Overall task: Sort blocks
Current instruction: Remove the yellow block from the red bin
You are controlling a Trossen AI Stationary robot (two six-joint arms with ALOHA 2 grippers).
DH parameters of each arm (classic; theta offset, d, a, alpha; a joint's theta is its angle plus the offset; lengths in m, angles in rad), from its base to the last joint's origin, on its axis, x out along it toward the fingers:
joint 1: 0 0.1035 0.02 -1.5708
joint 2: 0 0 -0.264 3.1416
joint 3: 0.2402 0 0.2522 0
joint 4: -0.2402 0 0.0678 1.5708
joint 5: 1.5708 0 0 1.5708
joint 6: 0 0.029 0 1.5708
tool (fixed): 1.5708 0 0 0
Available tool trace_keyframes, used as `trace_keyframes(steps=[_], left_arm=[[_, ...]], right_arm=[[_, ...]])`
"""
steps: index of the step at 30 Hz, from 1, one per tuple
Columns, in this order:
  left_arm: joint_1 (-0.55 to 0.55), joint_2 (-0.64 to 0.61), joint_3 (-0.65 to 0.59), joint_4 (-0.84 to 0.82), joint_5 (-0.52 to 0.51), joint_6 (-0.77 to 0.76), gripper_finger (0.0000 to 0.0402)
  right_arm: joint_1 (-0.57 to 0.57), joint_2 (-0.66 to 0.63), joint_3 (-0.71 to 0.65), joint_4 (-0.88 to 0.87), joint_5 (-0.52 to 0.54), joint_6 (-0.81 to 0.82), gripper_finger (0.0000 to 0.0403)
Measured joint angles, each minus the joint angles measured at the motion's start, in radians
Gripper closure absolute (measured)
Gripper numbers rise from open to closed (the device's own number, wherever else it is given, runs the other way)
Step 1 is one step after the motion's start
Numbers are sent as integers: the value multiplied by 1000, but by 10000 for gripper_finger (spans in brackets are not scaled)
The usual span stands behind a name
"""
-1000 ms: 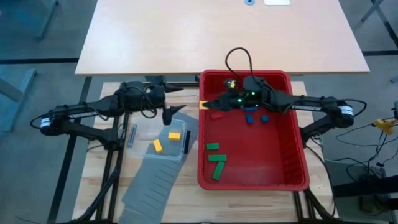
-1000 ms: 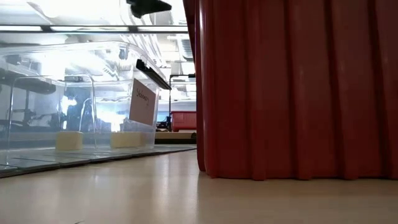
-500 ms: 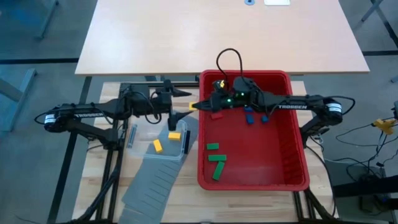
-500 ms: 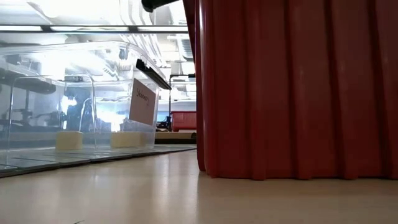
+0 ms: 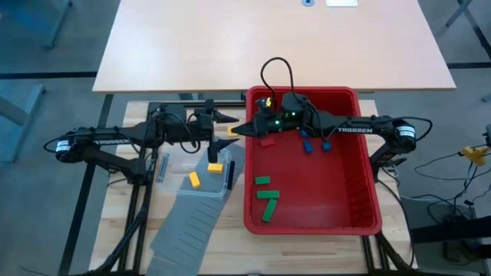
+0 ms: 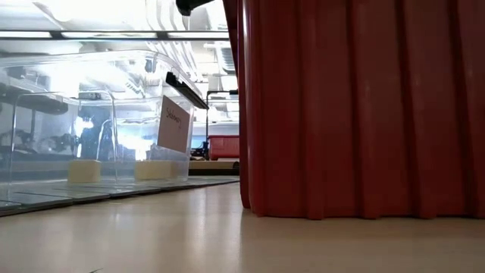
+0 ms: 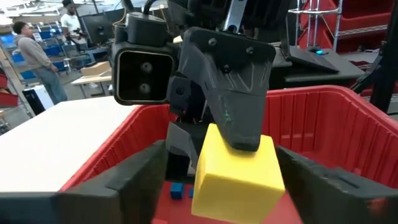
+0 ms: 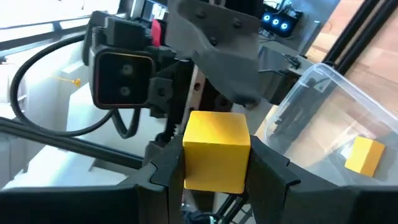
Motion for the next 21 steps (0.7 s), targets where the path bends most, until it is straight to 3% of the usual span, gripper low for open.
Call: trace_keyframes(steps=[6,7,15,21], left_arm=[[0,3,0,-2,26,11,279],[0,3,0,-1,26,17,289],[0,-2,2,-26,25,10,289],[0,-57,3,-246,25,-41,291]], right_arm=[[0,17,13,-3,-13,15,283],[0,18,15,-6,-18,22,284],[0,18,16,-7,-18,-8,272],[-5,9,15,-7,-62,-48,221]])
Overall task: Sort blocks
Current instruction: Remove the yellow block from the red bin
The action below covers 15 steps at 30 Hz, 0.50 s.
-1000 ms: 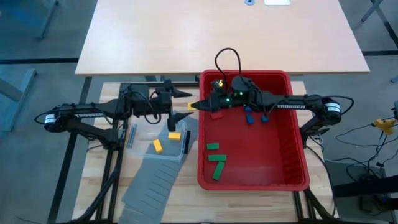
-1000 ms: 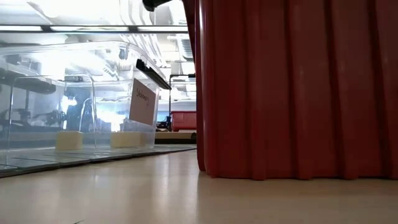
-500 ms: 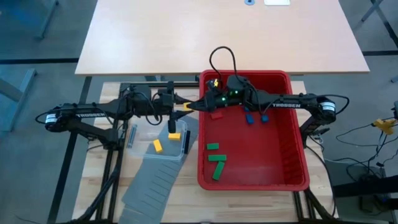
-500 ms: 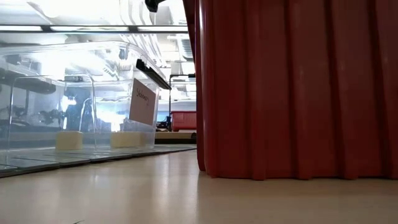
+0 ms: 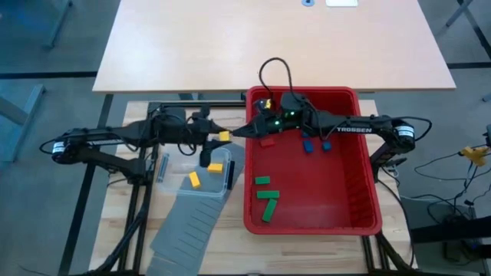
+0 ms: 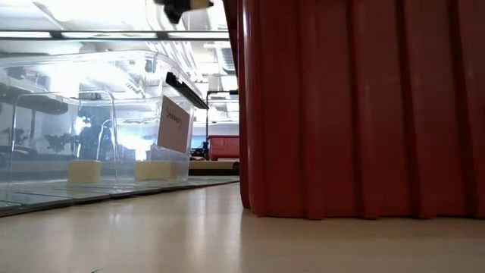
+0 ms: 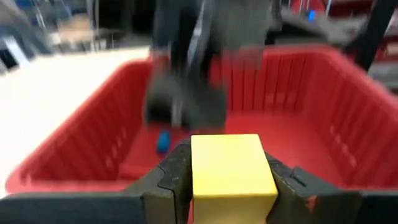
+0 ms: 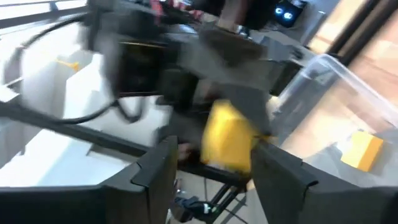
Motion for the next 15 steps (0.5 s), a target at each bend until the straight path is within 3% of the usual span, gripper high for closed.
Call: trace_keyframes(steps=[4,7,15], left_arm=[[0,-62,-3,-202,3,-51,291],[0,-114,-2,-363,65,-104,291],[-1,-165,-5,-645,166,-259,291]], right_arm=[[-17,-16,5,3,-50,-5,203],[-33,-20,3,-57,-50,-20,196],[-89,-53,1,-418,-41,-200,199]])
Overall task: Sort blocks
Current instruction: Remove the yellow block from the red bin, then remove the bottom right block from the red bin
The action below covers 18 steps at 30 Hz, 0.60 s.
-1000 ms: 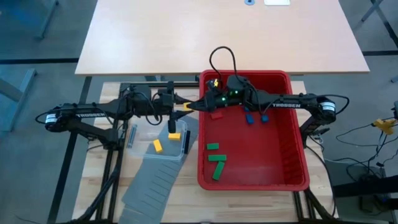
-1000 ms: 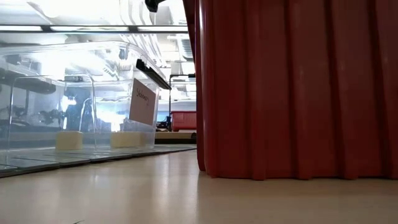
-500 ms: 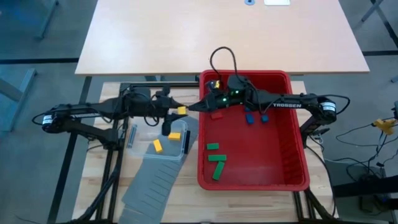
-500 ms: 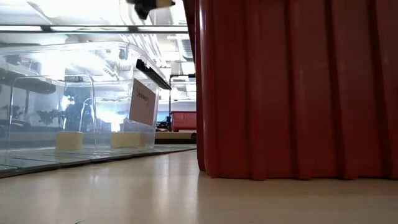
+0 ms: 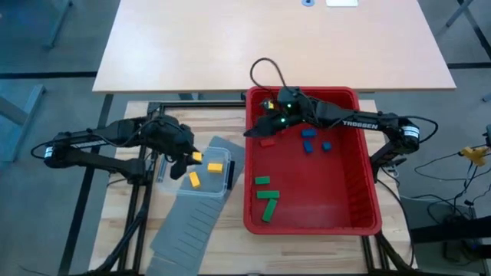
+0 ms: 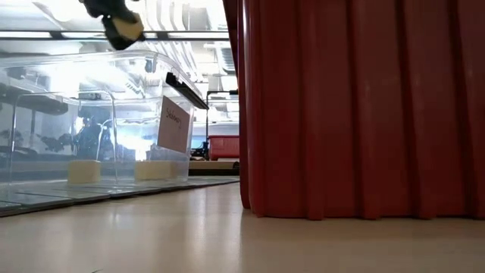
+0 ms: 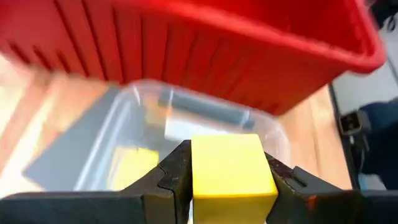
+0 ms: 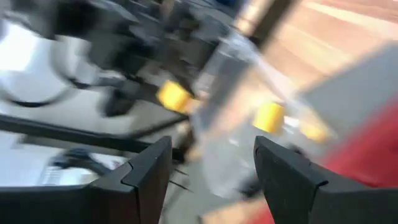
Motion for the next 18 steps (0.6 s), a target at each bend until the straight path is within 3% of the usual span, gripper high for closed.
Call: trace_keyframes(steps=[6,13,18], left_arm=[[0,15,-8,-103,8,-58,291],[0,68,-13,-140,3,-102,207],[0,106,-13,-141,-7,-120,162]], right_arm=[[-39,-31,0,-337,23,-138,209],[-59,-56,0,-794,293,-298,215],[-78,-55,-4,-1008,481,-348,213]])
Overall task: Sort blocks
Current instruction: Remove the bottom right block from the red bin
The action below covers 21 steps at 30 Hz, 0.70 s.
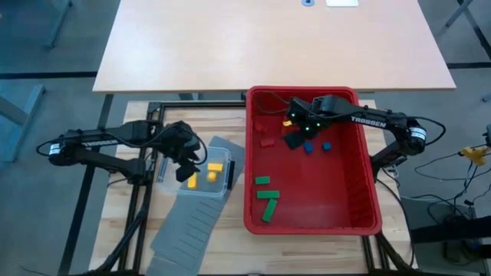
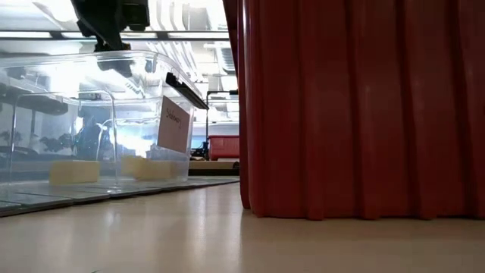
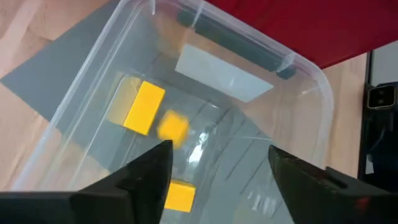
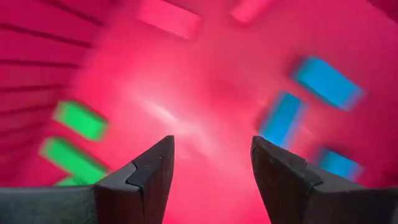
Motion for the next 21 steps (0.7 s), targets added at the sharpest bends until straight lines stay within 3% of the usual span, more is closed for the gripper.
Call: trace_keyframes(steps=[8,21], left_arm=[[0,26,0,3,-3,-34,143],[0,24,0,4,-3,-82,184]], right_arm=[[-79,3,-109,-39,19,9,218],[-169,3,-392,-65,22,11,217]])
